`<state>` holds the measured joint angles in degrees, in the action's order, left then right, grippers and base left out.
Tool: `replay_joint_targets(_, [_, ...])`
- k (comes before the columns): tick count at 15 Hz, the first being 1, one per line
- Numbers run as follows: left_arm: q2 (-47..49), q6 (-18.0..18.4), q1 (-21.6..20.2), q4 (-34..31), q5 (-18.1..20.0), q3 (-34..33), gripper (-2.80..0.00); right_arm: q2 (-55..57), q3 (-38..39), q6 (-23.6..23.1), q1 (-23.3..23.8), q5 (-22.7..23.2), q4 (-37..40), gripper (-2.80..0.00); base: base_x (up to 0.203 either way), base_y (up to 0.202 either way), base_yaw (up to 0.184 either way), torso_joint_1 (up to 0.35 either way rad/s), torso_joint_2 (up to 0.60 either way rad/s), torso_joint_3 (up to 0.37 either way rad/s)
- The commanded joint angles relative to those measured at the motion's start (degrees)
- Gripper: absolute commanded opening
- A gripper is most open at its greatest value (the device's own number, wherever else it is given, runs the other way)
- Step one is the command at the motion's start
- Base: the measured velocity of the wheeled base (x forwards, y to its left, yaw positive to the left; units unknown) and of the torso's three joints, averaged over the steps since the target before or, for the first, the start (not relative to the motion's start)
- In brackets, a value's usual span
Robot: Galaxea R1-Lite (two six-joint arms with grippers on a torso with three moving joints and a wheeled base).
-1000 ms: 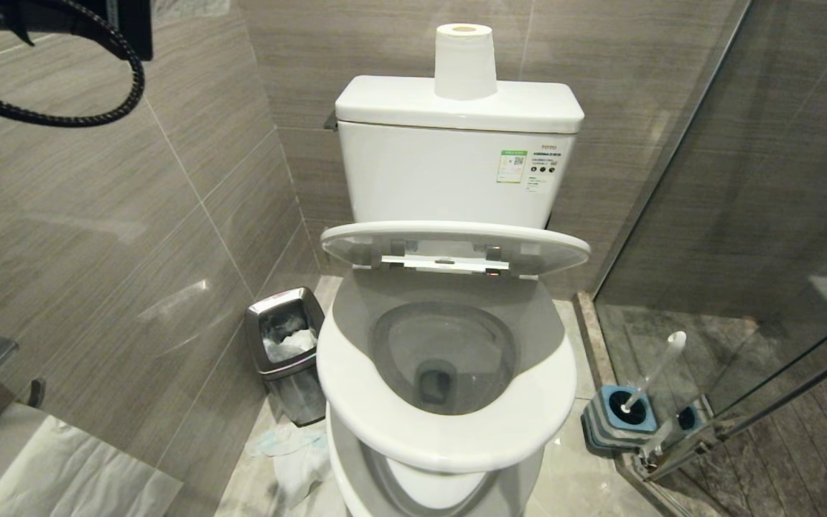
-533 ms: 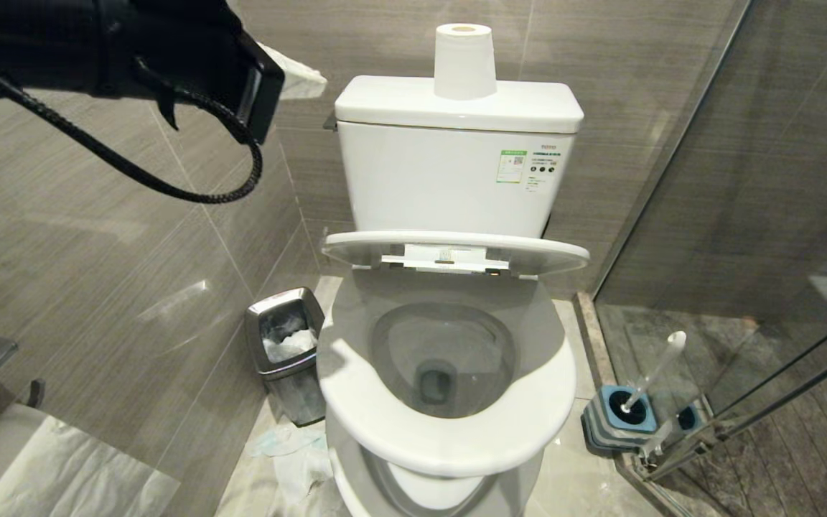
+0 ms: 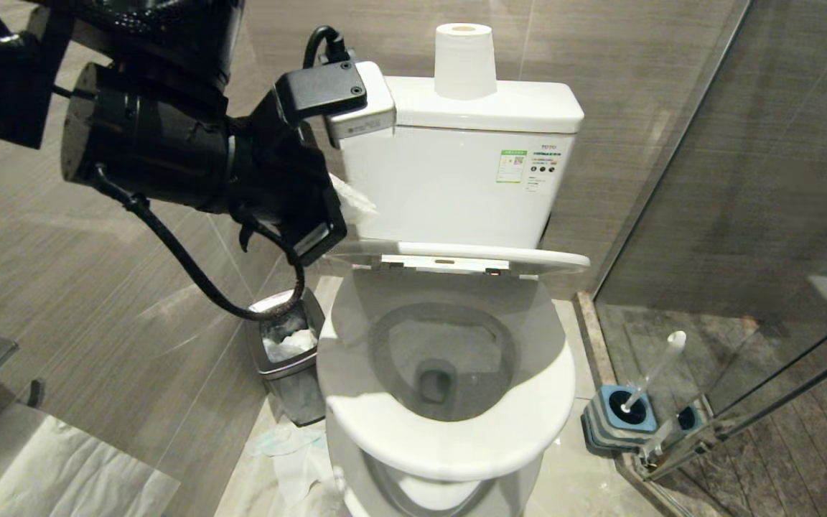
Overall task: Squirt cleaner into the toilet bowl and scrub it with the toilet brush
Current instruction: Close the toilet lid
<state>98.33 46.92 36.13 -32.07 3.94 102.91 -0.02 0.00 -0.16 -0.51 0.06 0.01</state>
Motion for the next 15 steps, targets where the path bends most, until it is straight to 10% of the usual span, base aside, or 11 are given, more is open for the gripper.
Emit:
replay_joint_targets(1, [2.69,2.56,1.16,-0.37,0.14,0.64,-2.8,0.02,0.07,-0.02,-0.02,0.02,-0.01,-2.8,0.0,0.0,0.0,0.0,0.0,0.0])
replay_joint_targets(15, [7.04,5.29,4.77,-9.01,0.53,0.1,-2.8,0.02,0.09,-0.02,-0.02,0.02,-0.01,-2.8,0.0,0.0,0.0,0.0,0.0,0.0])
